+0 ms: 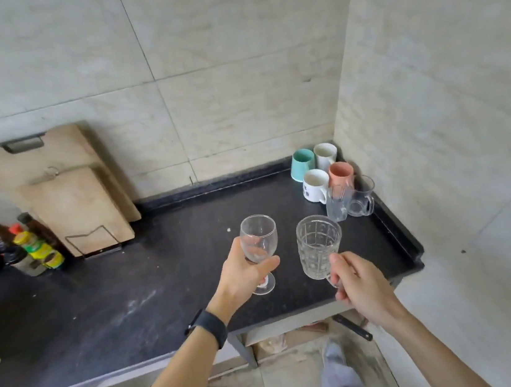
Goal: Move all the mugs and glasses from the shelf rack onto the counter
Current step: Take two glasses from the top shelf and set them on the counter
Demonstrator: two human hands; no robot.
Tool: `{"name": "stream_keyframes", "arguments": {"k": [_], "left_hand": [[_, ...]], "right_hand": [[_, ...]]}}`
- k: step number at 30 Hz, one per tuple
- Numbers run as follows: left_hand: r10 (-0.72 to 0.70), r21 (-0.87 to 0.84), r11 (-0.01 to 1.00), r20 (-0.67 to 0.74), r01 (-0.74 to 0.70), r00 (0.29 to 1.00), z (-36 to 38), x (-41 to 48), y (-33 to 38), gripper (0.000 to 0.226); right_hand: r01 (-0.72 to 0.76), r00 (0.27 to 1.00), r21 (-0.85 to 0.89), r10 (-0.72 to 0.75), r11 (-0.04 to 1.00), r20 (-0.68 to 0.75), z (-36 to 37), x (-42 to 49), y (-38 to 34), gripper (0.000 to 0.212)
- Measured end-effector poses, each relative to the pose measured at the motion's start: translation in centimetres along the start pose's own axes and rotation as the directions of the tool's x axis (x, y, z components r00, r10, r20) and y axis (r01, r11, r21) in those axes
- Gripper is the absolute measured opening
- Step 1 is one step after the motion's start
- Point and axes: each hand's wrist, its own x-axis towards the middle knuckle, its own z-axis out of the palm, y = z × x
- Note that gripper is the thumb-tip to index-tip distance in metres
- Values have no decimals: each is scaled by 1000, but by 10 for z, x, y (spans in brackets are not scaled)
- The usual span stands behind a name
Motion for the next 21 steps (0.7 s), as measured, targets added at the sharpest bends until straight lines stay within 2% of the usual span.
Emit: {"name": "stream_keyframes", "arguments": {"k": [7, 11, 21], "left_hand": [[-143, -28, 990, -147, 141, 979, 4, 138, 9, 62], [-241, -68, 970, -202, 232, 949, 10, 198, 0, 68], [-326, -2, 943, -189, 331, 926, 23, 321, -38, 65]], "right_hand": [[-17, 990, -40, 22, 999, 136, 9, 169, -2, 41], [-78, 979, -68, 89, 995, 186, 19, 245, 2, 38], [-216, 949, -34, 218, 976, 229, 59, 366, 21, 31]]}}
